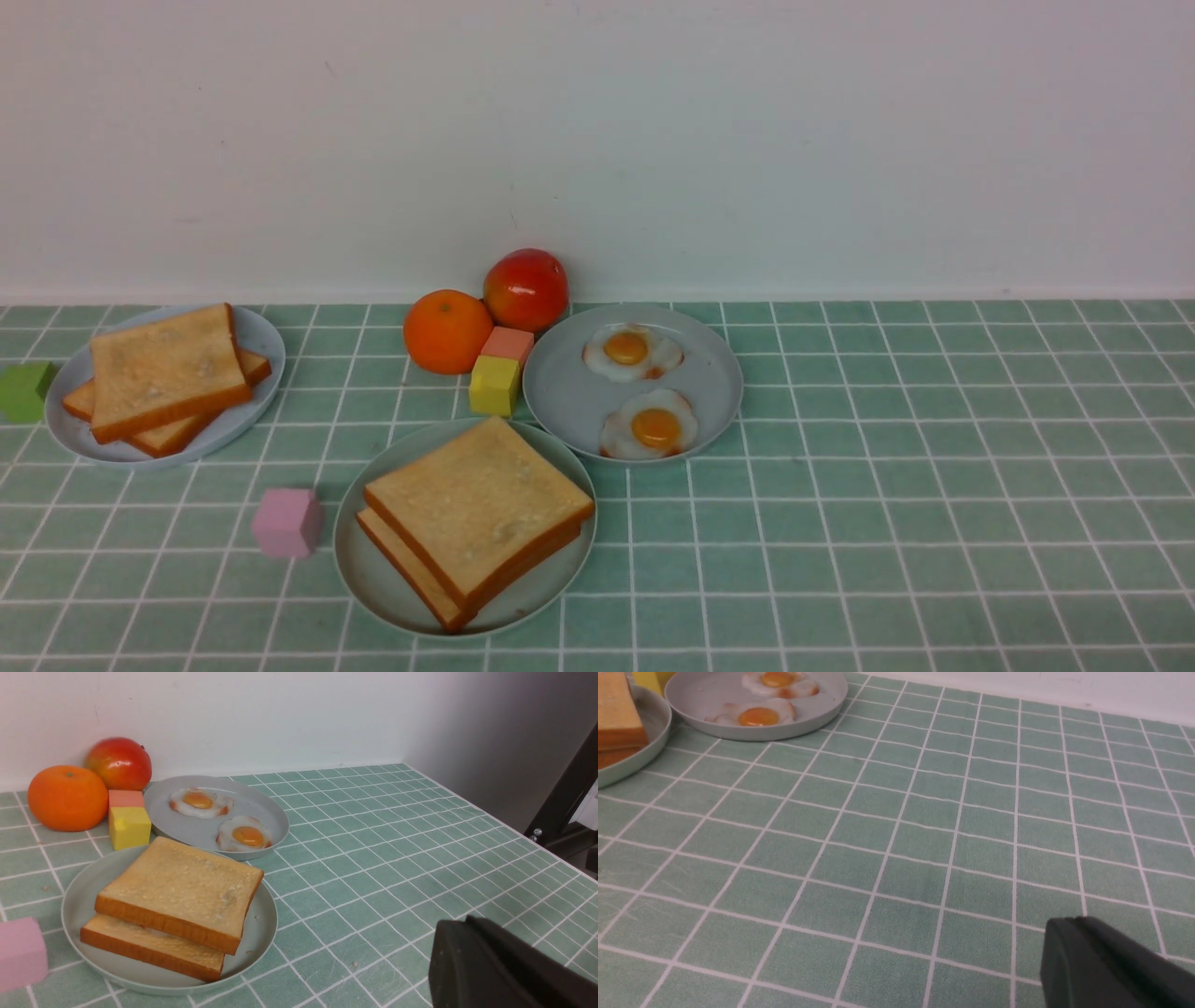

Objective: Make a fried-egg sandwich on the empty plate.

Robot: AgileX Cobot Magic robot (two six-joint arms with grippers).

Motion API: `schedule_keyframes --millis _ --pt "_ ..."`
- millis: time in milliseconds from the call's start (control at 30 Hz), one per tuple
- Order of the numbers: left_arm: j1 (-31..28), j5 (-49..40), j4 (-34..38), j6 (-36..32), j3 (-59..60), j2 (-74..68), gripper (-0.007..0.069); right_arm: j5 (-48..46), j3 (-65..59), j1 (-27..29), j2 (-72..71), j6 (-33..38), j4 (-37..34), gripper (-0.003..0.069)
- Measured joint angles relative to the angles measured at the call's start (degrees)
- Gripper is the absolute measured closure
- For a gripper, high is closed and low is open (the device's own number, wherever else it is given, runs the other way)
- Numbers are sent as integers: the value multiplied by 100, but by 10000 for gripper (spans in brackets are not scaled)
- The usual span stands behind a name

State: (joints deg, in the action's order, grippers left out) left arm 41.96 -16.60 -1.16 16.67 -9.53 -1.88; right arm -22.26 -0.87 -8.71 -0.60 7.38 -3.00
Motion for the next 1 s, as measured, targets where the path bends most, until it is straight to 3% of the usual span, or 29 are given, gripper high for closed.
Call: schedule_keyframes --millis 300,400,533,567,667,700,733,833,1000 --pt "0 0 -35 0 0 0 614 -5 0 0 0 0 -5 658" --pt "-120 42 -377 121 0 7 624 -5 0 0 0 0 -5 658" --pt "-1137 95 -703 368 0 155 638 -5 0 0 0 0 -5 655" --pt "-1137 100 -703 371 7 166 638 -5 0 0 0 0 -5 655" --pt "-2595 296 -661 389 307 253 638 -5 0 0 0 0 -5 650" --pt "-2668 311 -646 389 337 253 638 -5 0 0 0 0 -5 650" --pt "-3258 435 -464 395 670 253 638 -11 0 0 0 0 -5 648" --pt "-3746 469 -200 425 1004 253 638 -11 0 0 0 5 -5 645" --pt "-4183 -527 116 461 1129 253 638 -11 0 0 0 5 -5 640"
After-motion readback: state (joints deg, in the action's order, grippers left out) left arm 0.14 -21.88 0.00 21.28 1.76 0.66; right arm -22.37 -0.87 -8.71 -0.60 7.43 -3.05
